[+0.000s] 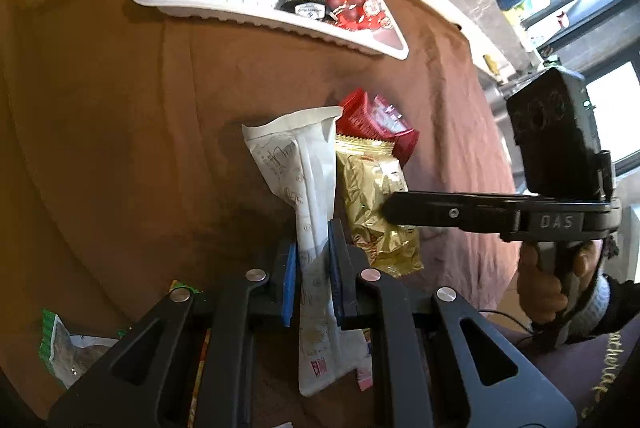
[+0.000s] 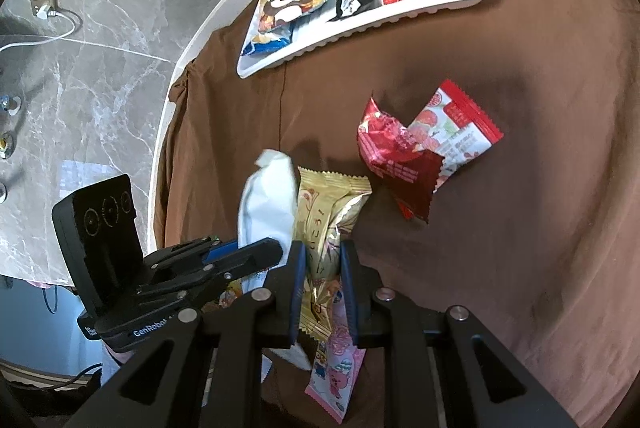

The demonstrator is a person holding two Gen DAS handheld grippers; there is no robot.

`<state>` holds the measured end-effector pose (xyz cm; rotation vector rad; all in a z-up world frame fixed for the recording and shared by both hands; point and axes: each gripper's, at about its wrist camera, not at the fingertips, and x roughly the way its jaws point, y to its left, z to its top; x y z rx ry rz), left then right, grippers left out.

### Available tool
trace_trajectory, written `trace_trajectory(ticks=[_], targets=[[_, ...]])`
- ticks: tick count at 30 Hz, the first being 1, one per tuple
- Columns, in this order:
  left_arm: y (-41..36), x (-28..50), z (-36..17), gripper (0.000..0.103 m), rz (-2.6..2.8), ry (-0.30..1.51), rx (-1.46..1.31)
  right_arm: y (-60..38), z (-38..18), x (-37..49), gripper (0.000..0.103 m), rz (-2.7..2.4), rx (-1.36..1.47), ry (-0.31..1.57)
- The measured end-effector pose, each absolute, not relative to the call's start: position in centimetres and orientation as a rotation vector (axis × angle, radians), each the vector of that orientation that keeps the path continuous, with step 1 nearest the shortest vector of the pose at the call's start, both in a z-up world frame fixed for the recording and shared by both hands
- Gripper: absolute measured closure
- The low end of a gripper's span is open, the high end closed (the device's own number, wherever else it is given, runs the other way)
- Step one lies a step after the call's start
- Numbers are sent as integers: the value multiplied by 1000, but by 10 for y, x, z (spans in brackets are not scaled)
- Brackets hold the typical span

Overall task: Organize snacks
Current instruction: 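Carry both packets into the white tray and open both tools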

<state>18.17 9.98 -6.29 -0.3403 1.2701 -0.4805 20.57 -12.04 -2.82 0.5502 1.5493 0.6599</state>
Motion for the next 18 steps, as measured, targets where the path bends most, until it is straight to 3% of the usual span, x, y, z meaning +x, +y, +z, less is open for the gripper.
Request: trace_trajectory(ticks=[18], targets=[[144, 231, -10, 91, -488, 1122, -484, -141, 9, 253, 83, 659, 630, 1418]])
